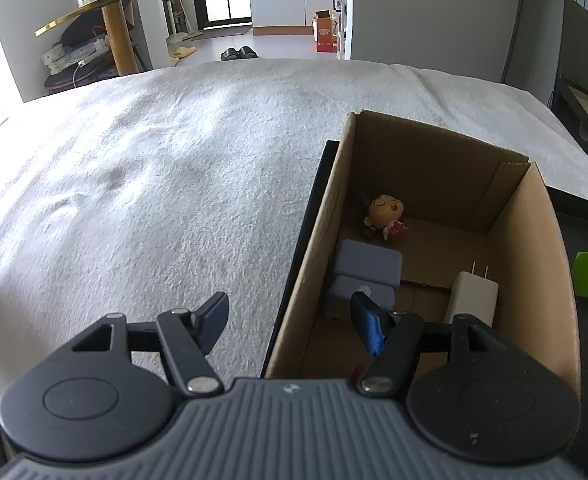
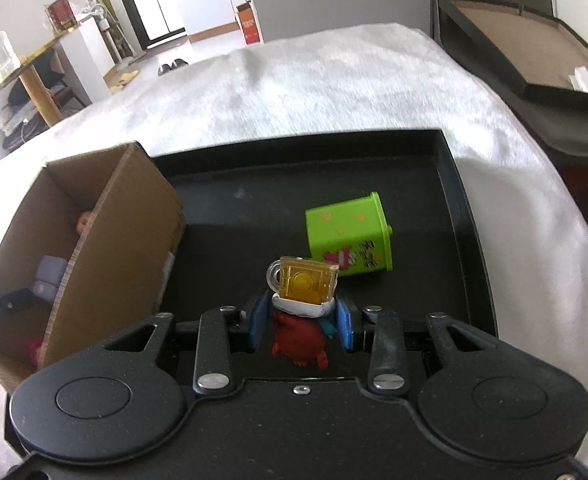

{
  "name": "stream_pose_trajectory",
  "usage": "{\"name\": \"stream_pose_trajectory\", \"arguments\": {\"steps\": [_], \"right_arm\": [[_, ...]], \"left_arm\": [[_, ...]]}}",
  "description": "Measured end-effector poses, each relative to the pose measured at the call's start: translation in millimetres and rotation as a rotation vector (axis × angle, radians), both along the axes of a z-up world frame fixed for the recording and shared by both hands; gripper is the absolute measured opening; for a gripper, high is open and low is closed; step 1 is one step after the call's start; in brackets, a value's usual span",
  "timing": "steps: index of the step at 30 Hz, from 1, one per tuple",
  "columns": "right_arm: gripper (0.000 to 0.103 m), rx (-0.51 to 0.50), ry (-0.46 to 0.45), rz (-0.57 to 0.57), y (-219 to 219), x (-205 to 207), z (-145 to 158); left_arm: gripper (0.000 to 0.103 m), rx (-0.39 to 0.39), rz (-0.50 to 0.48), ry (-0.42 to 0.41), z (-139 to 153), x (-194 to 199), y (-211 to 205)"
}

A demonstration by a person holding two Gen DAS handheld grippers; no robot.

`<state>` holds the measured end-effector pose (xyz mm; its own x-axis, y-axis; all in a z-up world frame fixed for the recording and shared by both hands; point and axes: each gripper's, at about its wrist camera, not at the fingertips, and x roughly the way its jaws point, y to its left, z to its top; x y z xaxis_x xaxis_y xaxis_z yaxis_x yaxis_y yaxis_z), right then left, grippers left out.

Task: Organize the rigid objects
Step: 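Carry the red figure with the right gripper into the box and release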

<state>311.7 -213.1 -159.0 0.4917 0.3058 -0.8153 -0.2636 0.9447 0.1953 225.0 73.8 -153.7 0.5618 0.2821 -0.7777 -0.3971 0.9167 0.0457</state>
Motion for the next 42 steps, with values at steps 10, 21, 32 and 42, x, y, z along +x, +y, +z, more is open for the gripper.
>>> {"name": "stream_pose_trajectory", "arguments": {"steps": [10,21,32,42], "right_arm": [[0.035,0.019,-0.077,0.024,17.0,-7.4,29.6],[0.035,0.032,-0.138,0.059,36.0,-18.7,57.5],[0.035,0.038,-0.162,0.098,58.5,-23.3,65.4],[0.035,0.046,-0.165,0.142,83.9,-26.1,63.0]], "left_arm": [[0.066,-0.014,-0.013,-0.013,3.0,-6.7,0.8],[0.066,-0.035,-0.017,-0.023,4.8,-12.3,4.3],[0.066,-0.066,-0.018,-0.048,3.7,-15.4,8.1],[0.047,-0.101,-0.027,-0.054,-3.3,-15.7,10.3]]}}
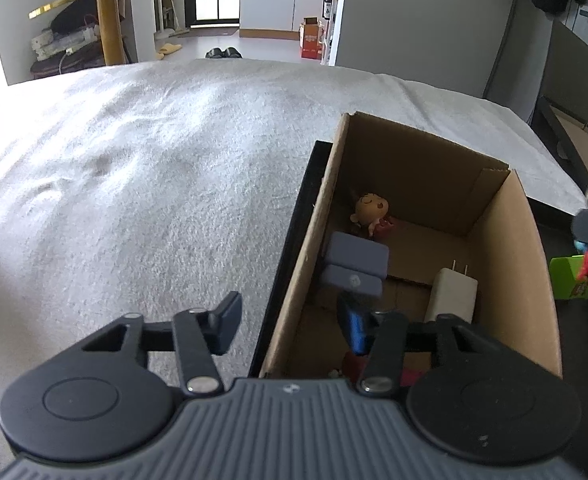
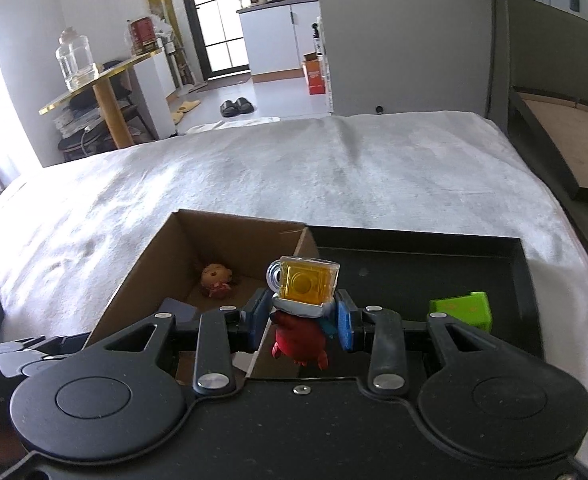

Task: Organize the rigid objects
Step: 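Carry the red figure with the right gripper into the box and release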

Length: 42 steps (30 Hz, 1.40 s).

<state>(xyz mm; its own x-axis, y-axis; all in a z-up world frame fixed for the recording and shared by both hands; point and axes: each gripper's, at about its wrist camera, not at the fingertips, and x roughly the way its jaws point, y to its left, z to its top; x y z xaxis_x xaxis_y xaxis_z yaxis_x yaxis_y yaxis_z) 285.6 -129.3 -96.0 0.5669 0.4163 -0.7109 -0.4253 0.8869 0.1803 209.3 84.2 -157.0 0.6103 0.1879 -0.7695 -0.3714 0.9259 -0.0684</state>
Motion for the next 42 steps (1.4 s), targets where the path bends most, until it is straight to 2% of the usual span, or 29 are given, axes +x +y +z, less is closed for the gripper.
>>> {"name": "stream_pose_trajectory", "arguments": {"steps": [2,4,12,19,24,28,36,42], "right_arm": [[0.035,0.004,0.001,0.013,6.4,-0.4,-0.9],[0.035,0.007,0.002,0.025,13.0,-0.9,-2.5],[0.035,0.012,0.041,0.052,31.5,-1.6,-14.5],[0.035,0.008,0.053,0.093,52.4,-1.1,-21.3],[0.035,0.006,0.029,0.108,68.8,6.3,-21.6],[0.04,-0.035,0.012,0.079,74.6,11.8,-18.9],[0.044,-0.014,0.013,0.076,46.9,4.4,-8.3],[0.052,0.003,0.01,0.033,19.5,1.3,-2.3]], "left_arm": [[0.037,-0.015,-0.003,0.002,-1.8,-0.2,0.2],[0.031,-0.03,-0.01,0.002,-3.5,-0.3,0.0],[0.016,-0.049,0.01,-0.002,-6.3,-3.2,7.5],[0.015,-0.074,0.006,-0.007,-5.8,-3.4,11.5],[0.015,-0.087,0.008,-0.008,-5.5,-3.4,12.9],[0.015,-0.082,0.007,-0.005,-5.3,-3.4,13.0],[0.015,-0.057,0.003,-0.004,-4.7,-2.2,9.1],[0.016,-0.023,-0.003,0.001,-0.6,-2.3,4.3]]}}
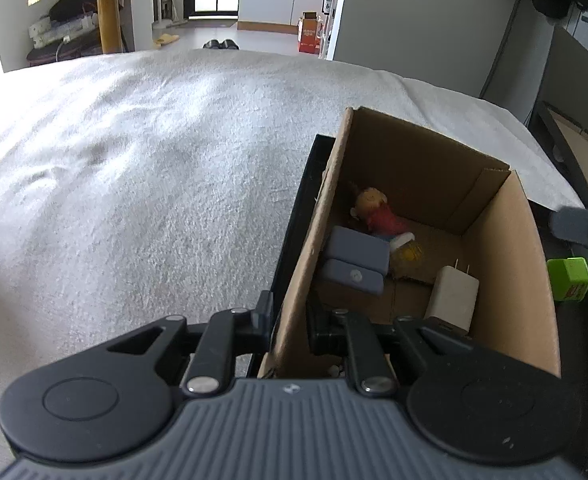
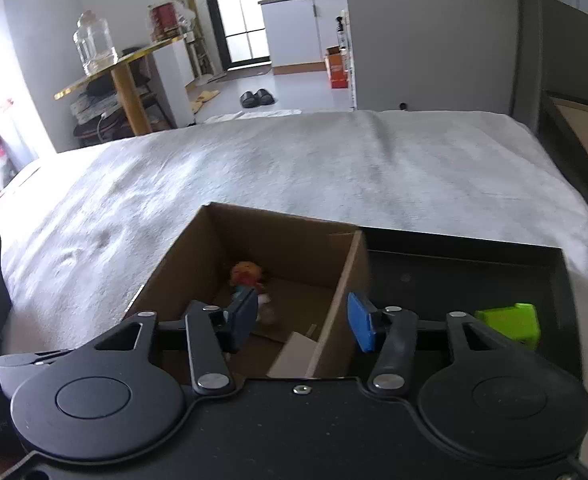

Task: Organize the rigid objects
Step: 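Carry the red figure with the right gripper into the box and release, then lower the right gripper onto the green printed cube box and close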

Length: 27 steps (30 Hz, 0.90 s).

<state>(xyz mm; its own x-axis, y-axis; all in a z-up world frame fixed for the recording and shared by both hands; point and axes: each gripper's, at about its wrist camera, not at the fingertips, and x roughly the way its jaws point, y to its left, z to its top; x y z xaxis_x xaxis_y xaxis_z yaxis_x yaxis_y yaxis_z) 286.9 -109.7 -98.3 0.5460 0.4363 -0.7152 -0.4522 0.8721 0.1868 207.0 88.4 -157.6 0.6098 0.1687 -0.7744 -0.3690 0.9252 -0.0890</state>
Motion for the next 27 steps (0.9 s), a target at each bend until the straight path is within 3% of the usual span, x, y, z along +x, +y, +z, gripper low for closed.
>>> {"name": "stream_pose_trajectory", "arguments": {"steps": [6,11,14,27], "right_arm": [[0.06,-0.005,-0.003,-0.051,-33.5,-4.8,-1.5],[0.067,0.0,0.004,-0.099,-58.3,-4.7,-7.9],[0.07,0.005,0.008,-0.117,-70.9,-5.8,-10.9],[0.084,0.046,0.025,-0.186,-109.7,-1.7,-26.5]], "left_arm": [[0.022,0.021,0.003,0.019,1.5,0.8,-4.8],[0.043,0.062,-0.007,0.031,3.0,2.3,-12.7],[0.049,0.075,-0.009,0.031,4.8,2.9,-17.5],[0.062,0.13,-0.007,0.055,14.9,9.6,-35.0]]}}
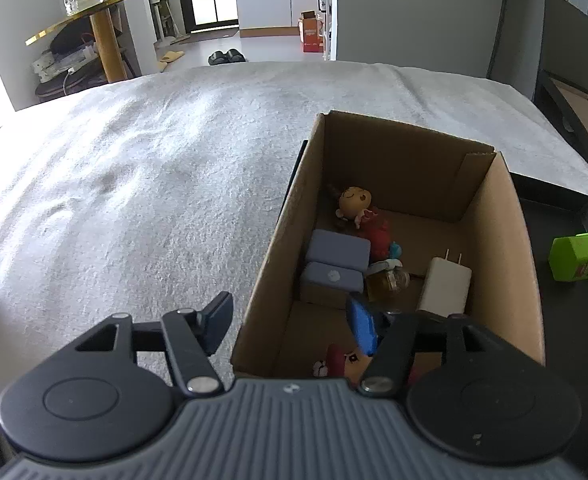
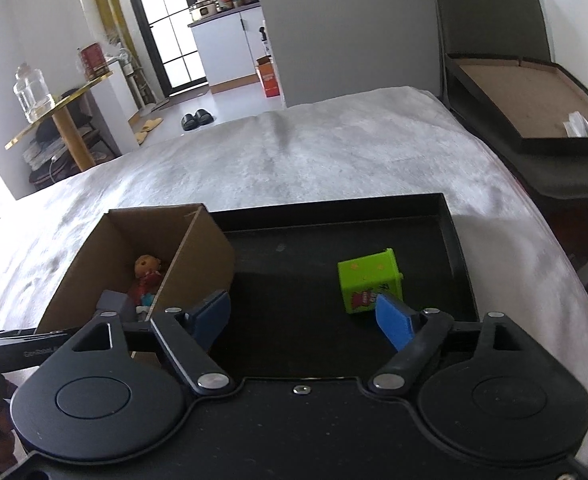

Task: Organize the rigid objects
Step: 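Lower the right gripper onto the green printed cube box and close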

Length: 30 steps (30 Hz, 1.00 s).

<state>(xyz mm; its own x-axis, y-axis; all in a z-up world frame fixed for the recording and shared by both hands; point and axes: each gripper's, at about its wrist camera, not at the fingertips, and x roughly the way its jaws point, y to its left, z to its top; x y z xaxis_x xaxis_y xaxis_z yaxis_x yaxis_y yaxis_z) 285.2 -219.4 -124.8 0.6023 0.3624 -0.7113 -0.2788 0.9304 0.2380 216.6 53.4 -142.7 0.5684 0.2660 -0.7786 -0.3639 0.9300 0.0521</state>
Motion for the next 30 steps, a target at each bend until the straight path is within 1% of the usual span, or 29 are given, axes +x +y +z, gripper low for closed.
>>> {"name": "stream_pose_trajectory", "arguments": {"steps": [2,8,20,30], "right_arm": [[0.087,0.004,0.001,-0.006,-3.1,1.3,-3.1],[0.09,0.012,0.019,-0.02,-11.7,6.3,-14.5],[0.09,0.016,0.067,-0.057,-25.0,18.5,-42.3],[0.089,-0.026,0.063,-0.059,-15.9,36.5,-57.6]], "left_arm": [[0.063,0.006,0.006,0.003,-0.3,0.7,0.2],[0.064,0.018,0.019,0.018,-3.2,4.7,1.7],[0.066,0.022,0.02,0.035,-13.4,11.6,1.8],[0.066,0.009,0.022,0.039,-18.2,13.6,4.1]]}}
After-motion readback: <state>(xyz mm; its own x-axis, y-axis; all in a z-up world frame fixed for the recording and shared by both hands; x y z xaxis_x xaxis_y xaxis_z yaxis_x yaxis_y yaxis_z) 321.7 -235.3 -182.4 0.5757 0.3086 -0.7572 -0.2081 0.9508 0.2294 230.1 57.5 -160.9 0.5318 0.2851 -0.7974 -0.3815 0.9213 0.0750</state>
